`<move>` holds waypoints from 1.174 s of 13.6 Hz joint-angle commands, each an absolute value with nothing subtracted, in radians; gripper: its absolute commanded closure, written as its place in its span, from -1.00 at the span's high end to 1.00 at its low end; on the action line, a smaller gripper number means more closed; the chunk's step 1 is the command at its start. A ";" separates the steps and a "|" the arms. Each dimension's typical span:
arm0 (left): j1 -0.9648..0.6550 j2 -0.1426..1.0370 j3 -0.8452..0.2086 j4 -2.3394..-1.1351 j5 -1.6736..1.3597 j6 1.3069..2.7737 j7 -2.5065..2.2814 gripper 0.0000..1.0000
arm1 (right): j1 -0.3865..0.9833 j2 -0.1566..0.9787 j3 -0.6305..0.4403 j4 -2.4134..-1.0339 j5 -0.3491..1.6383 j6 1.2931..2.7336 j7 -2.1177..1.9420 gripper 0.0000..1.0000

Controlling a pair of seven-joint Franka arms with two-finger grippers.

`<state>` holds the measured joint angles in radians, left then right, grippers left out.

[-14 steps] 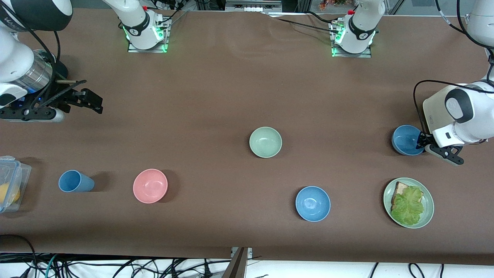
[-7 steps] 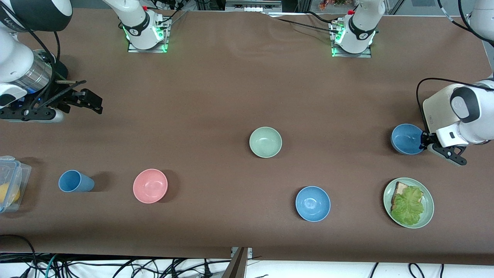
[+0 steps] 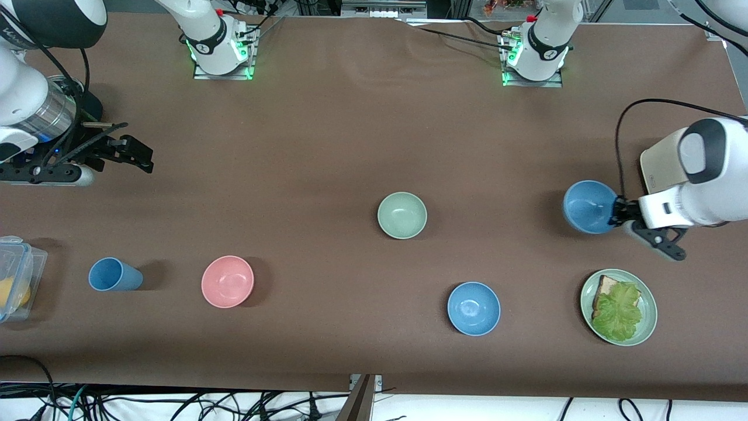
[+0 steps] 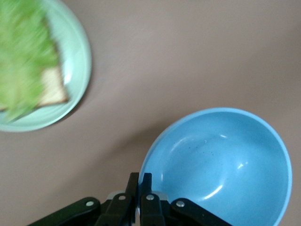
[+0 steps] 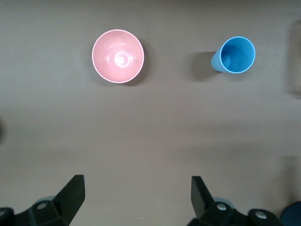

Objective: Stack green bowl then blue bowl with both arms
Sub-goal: 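Grasp the blue bowl rim with the left gripper and lift, then carry the blue bowl over the green bowl and lower it inside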

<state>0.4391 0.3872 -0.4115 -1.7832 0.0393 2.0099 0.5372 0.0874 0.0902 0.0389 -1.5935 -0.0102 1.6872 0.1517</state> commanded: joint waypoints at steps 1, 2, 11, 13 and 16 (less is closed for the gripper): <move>0.385 0.396 -0.507 -1.761 0.044 1.982 0.282 -1.00 | 0.074 0.101 0.049 -1.565 -0.008 1.667 0.146 1.00; 0.326 0.396 -0.511 -1.759 0.044 1.982 0.171 -1.00 | 0.074 0.101 0.049 -1.565 -0.008 1.667 0.146 1.00; -0.136 0.586 -0.464 -1.595 0.067 2.057 -0.506 -1.00 | 0.077 0.101 0.049 -1.565 -0.009 1.666 0.153 1.00; -0.176 0.617 -0.437 -1.594 0.101 2.107 -0.515 -1.00 | 0.077 0.101 0.049 -1.565 -0.009 1.664 0.155 1.00; -0.178 0.652 -0.431 -1.594 0.110 2.172 -0.532 -1.00 | 0.077 0.101 0.049 -1.565 -0.009 1.663 0.156 1.00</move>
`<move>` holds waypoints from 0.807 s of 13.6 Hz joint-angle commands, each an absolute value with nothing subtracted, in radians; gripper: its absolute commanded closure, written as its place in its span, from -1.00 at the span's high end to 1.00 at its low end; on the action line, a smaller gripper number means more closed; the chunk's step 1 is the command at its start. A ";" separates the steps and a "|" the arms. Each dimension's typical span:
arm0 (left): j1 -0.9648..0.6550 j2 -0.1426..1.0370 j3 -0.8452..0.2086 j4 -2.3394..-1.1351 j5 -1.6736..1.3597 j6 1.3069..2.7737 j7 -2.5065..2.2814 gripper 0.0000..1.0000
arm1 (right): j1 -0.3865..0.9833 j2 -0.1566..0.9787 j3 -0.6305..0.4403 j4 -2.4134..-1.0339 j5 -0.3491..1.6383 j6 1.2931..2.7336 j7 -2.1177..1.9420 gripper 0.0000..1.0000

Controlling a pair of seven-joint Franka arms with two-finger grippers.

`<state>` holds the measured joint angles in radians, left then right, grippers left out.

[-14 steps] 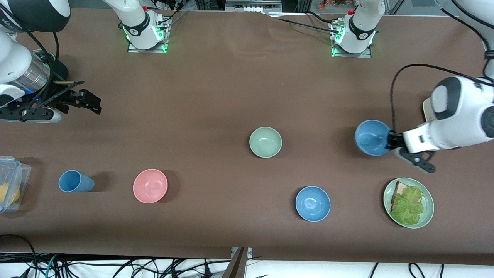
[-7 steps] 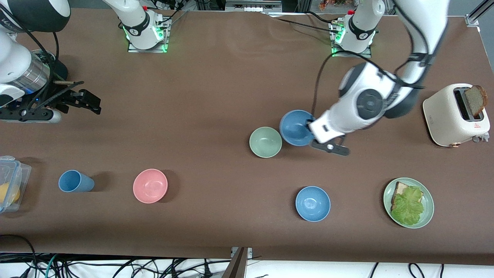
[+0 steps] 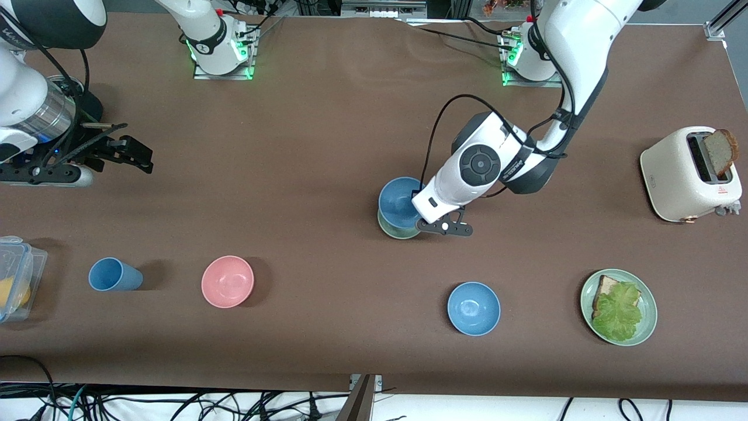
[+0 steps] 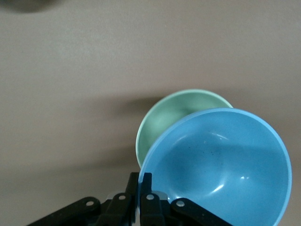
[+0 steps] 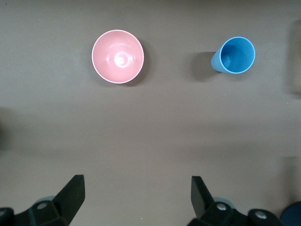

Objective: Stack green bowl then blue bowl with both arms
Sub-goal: 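Carry the blue bowl over the green bowl and lower it inside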

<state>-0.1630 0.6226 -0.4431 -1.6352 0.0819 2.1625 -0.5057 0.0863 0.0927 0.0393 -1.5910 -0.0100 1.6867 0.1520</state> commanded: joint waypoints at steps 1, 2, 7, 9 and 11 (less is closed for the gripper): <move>-0.178 0.660 -0.430 -1.594 0.110 2.186 -0.534 -1.00 | 0.077 0.101 0.049 -1.565 -0.009 1.661 0.158 1.00; -0.178 0.666 -0.419 -1.595 0.112 2.192 -0.532 -1.00 | 0.077 0.101 0.049 -1.565 -0.008 1.661 0.158 1.00; -0.201 0.683 -0.414 -1.595 0.123 2.233 -0.534 -1.00 | 0.077 0.101 0.049 -1.565 -0.008 1.663 0.158 1.00; -0.198 0.686 -0.414 -1.594 0.123 2.235 -0.566 0.98 | 0.077 0.101 0.049 -1.565 -0.009 1.661 0.160 1.00; -0.192 0.672 -0.414 -1.594 0.123 2.223 -0.569 1.00 | 0.077 0.101 0.049 -1.565 -0.008 1.661 0.160 1.00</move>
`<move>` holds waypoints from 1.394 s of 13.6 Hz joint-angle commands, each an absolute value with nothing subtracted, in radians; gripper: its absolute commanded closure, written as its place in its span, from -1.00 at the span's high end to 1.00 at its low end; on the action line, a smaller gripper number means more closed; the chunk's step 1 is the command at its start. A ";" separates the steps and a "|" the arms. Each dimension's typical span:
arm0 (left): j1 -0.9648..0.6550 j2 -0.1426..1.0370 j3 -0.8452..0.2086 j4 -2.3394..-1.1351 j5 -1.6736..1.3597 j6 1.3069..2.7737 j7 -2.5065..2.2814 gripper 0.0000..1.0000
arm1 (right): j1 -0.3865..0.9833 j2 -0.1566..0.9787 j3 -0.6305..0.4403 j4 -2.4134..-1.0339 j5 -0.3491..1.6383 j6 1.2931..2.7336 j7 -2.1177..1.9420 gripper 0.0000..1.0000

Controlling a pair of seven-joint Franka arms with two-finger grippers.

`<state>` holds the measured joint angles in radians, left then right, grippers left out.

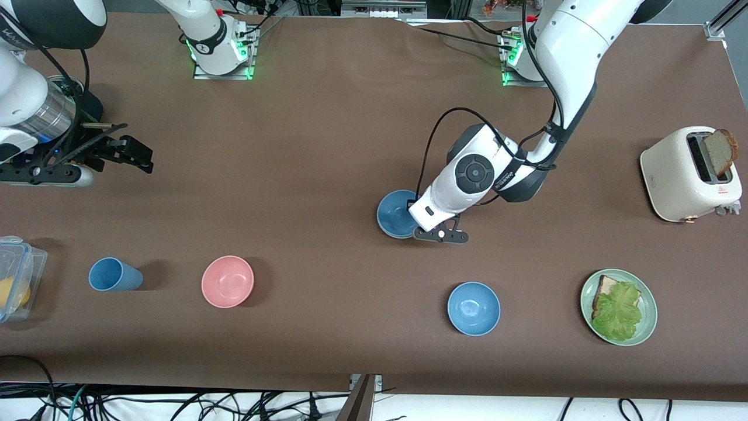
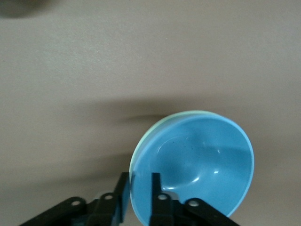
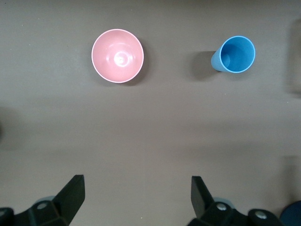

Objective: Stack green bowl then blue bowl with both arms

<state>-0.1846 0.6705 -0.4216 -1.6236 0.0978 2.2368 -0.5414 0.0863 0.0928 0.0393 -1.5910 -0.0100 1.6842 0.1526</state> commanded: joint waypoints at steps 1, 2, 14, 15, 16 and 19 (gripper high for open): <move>-0.189 0.658 -0.414 -1.594 0.123 2.218 -0.571 1.00 | 0.077 0.101 0.049 -1.565 -0.009 1.660 0.160 1.00; -0.180 0.640 -0.414 -1.594 0.123 2.194 -0.568 1.00 | 0.077 0.101 0.049 -1.565 -0.008 1.660 0.160 1.00; 0.176 0.308 -0.419 -1.479 0.123 1.616 -0.143 1.00 | 0.077 0.100 0.048 -1.562 0.031 1.671 0.161 1.00; 0.182 0.310 -0.419 -1.421 0.124 1.541 -0.121 1.00 | 0.077 0.100 0.048 -1.562 0.034 1.671 0.161 1.00; 0.186 0.311 -0.414 -1.381 0.124 1.495 -0.103 1.00 | 0.077 0.100 0.048 -1.562 0.043 1.671 0.161 1.00; 0.167 0.263 -0.329 -1.364 0.074 1.476 -0.049 1.00 | 0.077 0.100 0.049 -1.562 0.041 1.669 0.146 1.00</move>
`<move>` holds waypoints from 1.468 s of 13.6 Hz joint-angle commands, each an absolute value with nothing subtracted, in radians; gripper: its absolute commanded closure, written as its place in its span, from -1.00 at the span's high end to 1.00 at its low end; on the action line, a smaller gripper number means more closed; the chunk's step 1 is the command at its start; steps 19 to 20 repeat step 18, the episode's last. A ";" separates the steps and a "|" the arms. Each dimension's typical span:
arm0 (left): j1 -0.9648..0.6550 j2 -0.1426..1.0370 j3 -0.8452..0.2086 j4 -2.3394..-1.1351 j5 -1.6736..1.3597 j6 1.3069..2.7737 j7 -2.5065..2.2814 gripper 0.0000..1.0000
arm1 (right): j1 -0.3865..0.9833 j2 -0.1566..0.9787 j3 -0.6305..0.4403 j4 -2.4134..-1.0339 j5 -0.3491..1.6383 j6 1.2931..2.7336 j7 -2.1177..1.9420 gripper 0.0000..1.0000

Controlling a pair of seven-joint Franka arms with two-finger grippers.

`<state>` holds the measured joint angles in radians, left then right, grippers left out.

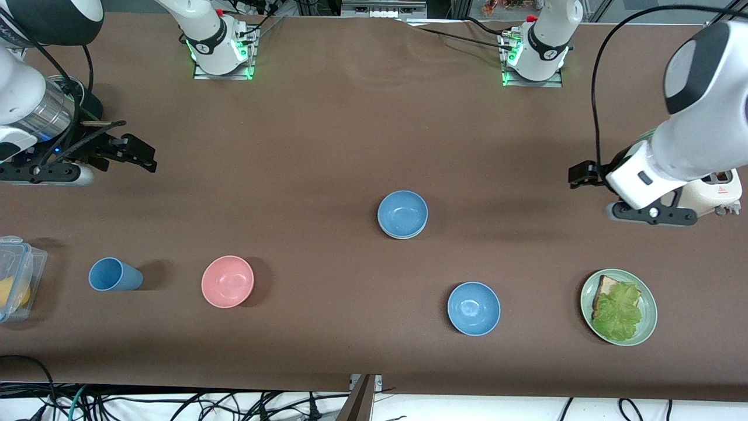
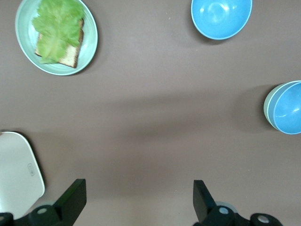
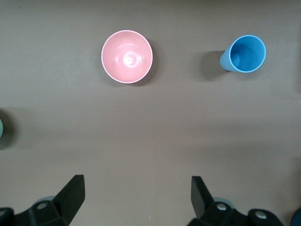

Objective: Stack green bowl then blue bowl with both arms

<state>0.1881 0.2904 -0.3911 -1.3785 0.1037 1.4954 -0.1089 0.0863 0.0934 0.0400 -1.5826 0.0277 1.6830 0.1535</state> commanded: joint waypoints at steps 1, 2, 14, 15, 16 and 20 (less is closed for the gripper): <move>0.108 0.220 -0.246 -1.393 0.033 1.511 -0.016 1.00 | 0.077 0.098 0.051 -1.562 0.038 1.667 0.144 1.00; 0.063 0.163 -0.173 -1.454 0.023 1.553 -0.005 1.00 | 0.078 0.098 0.051 -1.562 0.037 1.666 0.144 1.00; -0.032 -0.012 -0.038 -1.706 0.000 1.638 0.014 1.00 | 0.078 0.098 0.052 -1.562 0.037 1.667 0.143 1.00; -0.032 -0.009 -0.035 -1.704 0.000 1.638 0.014 1.00 | 0.078 0.098 0.052 -1.562 0.035 1.666 0.143 1.00; -0.032 -0.009 -0.034 -1.704 0.000 1.638 0.014 1.00 | 0.078 0.098 0.052 -1.562 0.035 1.667 0.143 1.00; -0.032 -0.009 -0.034 -1.704 0.000 1.635 0.014 1.00 | 0.078 0.098 0.052 -1.562 0.035 1.667 0.143 1.00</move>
